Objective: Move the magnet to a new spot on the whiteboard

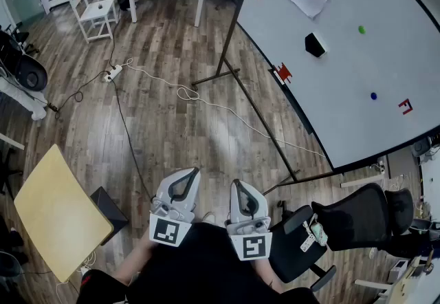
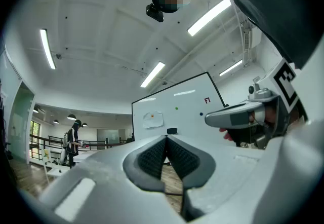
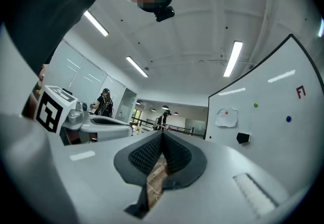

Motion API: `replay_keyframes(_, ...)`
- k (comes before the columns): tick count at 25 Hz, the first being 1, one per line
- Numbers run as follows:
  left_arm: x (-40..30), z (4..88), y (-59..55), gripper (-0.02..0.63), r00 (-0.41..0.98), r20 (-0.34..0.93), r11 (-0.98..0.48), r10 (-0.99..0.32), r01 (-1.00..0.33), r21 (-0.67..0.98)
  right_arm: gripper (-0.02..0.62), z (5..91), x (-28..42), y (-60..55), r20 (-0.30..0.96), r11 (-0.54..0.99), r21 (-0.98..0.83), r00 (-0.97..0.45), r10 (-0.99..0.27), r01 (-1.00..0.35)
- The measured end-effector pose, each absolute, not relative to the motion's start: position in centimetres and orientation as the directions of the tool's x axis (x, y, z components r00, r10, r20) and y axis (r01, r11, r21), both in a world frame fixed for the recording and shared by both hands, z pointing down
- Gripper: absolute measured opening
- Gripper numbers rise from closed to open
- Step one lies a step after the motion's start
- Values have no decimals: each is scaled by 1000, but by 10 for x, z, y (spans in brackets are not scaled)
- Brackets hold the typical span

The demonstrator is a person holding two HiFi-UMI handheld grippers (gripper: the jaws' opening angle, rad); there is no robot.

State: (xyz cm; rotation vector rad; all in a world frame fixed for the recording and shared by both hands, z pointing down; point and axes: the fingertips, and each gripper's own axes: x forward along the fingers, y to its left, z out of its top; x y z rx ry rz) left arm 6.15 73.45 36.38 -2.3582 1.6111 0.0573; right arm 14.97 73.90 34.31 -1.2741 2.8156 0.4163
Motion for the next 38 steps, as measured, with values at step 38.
replay_keyframes(38, -39, 385, 720, 2, 369, -193, -335, -909, -923, -187, 2, 363, 55, 724, -134, 615, 212, -646, -751, -759)
